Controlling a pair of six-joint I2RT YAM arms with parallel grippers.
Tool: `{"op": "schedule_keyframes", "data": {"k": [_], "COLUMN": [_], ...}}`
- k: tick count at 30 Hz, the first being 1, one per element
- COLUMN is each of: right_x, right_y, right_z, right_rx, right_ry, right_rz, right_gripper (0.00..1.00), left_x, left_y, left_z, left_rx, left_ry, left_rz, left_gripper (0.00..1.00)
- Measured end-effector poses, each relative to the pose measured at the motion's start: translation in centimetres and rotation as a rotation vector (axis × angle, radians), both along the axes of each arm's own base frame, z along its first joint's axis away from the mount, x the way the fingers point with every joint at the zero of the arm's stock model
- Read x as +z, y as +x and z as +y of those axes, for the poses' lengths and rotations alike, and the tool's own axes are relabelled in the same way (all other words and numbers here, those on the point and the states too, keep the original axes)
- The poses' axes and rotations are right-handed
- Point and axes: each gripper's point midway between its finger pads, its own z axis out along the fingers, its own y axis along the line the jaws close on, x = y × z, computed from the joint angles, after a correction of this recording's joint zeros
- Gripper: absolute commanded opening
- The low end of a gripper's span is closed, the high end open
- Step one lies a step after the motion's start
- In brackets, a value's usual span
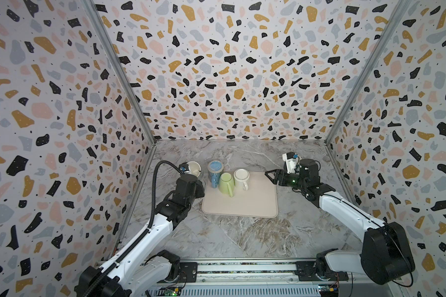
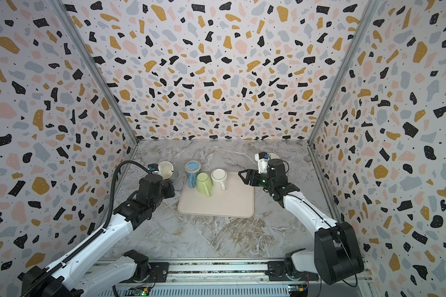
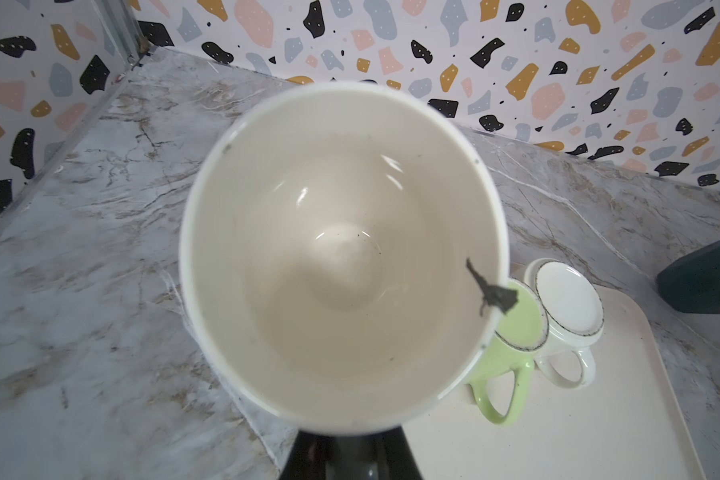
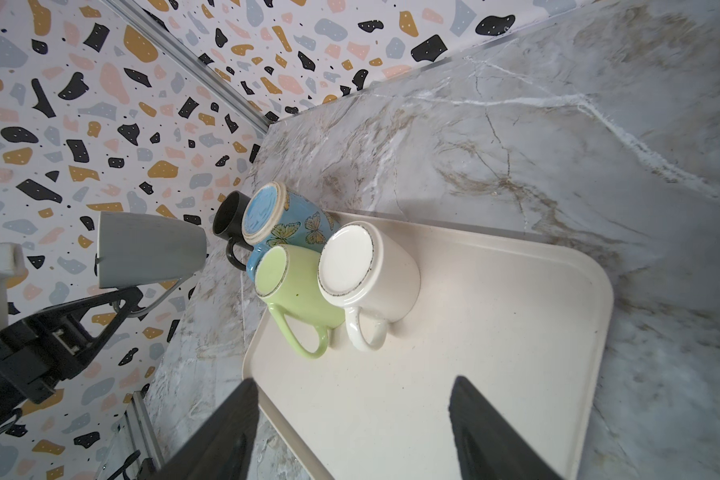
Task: Turn the mug right side up
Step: Place the mug at the top-left of the table.
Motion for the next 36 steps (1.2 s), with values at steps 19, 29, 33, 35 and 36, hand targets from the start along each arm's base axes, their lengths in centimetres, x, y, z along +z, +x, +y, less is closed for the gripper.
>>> {"op": "schedule_keyframes", "data": {"k": [19, 29, 33, 35, 36], "right_x": [-1.1, -1.6, -1.6, -1.6, -1.6], "right_y": [-1.2, -1.3, -1.3, -1.3, -1.3], "right_z": [-1.0, -1.5, -1.6, -1.6, -1.7], "right_rx": [0.004, 0.004, 0.006, 0.008, 0.009], "right_ry": [-0.018, -0.017, -0.015, -0.014, -0.015], "right_rz": [0.032, 0.044, 0.043, 0.043, 0.044], "right_gripper": [0.74, 0.74, 0.74, 0.74, 0.74], "left_x": [-4.0, -6.7, -8.3, -8.6, -8.6], "left_y": [2.0, 3.3, 3.7, 4.1, 4.3], "left_z": [1.6, -0.1, -0.4, -0.4, -0.5], "left_rx": [0.092, 0.035, 0.025, 0.025, 0.024], "left_ry": [0.102, 0.077, 0.082, 0.081, 0.081], "left_rz": [0.087, 0.152, 0.202, 0.214, 0.217], "left_gripper": [0.0, 0.0, 0.0, 0.0, 0.0]}}
